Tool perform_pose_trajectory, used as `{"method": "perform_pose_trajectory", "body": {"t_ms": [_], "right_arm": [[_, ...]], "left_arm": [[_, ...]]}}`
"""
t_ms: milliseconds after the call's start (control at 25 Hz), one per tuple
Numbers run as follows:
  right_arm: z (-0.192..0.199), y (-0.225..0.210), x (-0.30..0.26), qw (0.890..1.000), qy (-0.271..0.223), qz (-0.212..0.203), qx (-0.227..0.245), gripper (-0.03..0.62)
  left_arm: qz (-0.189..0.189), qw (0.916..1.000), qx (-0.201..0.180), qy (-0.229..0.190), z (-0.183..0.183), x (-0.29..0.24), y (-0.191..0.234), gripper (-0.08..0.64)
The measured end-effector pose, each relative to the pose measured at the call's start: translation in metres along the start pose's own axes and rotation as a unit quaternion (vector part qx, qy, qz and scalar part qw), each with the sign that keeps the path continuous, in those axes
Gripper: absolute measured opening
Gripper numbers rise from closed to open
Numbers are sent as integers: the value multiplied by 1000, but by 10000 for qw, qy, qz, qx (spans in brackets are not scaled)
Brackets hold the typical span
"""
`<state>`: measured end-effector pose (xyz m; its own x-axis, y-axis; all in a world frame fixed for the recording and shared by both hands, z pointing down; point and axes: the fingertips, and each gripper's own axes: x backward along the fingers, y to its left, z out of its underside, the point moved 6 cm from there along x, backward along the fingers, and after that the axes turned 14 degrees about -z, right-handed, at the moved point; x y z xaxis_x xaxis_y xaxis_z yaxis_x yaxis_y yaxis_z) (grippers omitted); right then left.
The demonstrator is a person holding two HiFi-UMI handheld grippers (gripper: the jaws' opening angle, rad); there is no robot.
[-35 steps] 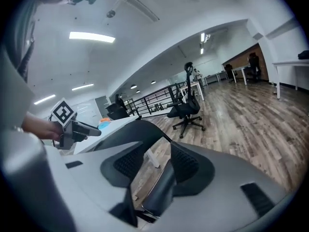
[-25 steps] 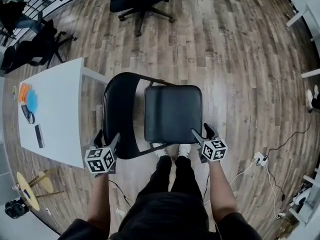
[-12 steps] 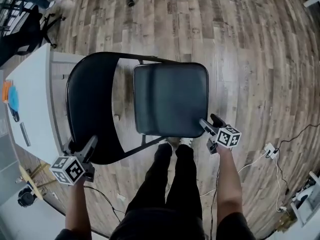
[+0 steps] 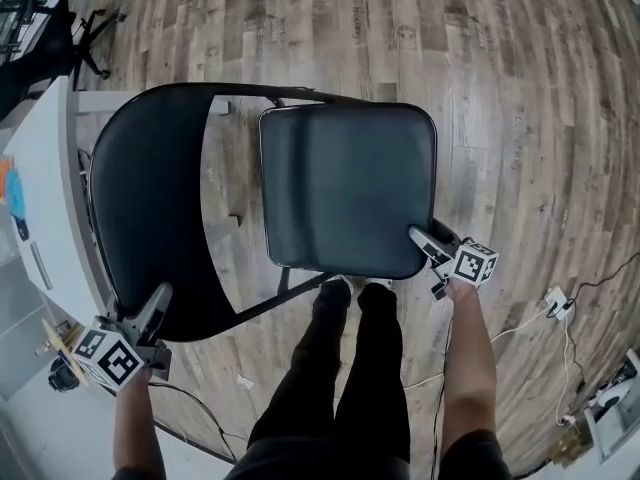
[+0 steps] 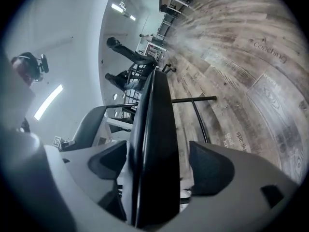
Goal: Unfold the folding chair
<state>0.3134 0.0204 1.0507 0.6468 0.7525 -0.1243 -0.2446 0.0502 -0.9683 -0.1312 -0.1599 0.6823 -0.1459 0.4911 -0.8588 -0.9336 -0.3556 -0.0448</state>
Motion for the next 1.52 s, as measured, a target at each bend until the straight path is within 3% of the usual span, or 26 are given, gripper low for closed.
{"method": "perform_pose_trajectory", "body": {"t_ms": [200,640,840,1000,1160,1520], "right_arm": [[1,4,-25,9981,129,-595,-99,383],[-1,5,-24,9969,263,-697,-242,382],[-3,28,-30,9958,225,-826,-328,382],[-6,50,-33,9952,252,-863,-381,382],[-4,82,-37,9944,252,-908,-482,382],[-6,189,-63,9874,181,-1427,-664,382]], "left_arm": [[51,9999,90,-39,1,-3,4,310],[107,9997,215,-111,-1,2,5,270],[195,9993,285,-142,-10,16,3,261],[382,9979,449,-277,-23,34,-6,234],[602,9948,709,-420,-36,60,-15,158],[1254,9851,916,-744,-59,122,-42,156]]}}
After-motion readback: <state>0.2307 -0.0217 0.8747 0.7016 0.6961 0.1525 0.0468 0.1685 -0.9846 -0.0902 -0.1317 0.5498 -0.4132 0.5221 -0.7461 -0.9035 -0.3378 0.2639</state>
